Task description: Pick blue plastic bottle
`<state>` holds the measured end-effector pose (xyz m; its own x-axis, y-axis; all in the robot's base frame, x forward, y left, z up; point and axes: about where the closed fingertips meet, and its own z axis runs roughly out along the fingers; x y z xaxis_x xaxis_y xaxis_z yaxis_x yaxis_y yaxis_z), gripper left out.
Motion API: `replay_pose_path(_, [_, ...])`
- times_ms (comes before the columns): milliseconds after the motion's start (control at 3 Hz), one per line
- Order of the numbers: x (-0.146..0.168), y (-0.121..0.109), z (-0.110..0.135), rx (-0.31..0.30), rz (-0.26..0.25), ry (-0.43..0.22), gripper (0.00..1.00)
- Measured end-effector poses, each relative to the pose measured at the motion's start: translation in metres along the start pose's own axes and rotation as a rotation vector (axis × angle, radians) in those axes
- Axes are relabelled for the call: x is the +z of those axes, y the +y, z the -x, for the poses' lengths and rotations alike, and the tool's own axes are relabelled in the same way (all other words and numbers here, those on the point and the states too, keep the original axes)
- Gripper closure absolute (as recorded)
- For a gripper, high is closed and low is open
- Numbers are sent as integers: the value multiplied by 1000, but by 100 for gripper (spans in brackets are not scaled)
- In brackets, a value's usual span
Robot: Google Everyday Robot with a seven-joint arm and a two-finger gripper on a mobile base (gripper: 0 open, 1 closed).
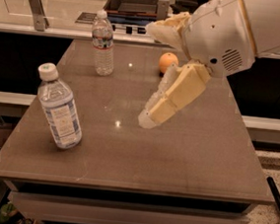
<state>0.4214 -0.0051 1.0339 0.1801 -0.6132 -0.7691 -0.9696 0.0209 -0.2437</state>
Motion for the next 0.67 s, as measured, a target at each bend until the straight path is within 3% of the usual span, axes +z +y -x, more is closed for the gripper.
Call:
replay_pose_path(333, [24, -3, 11, 34, 16, -90, 0])
replay_pose_path(667, [26, -4, 14, 37, 13, -104, 0])
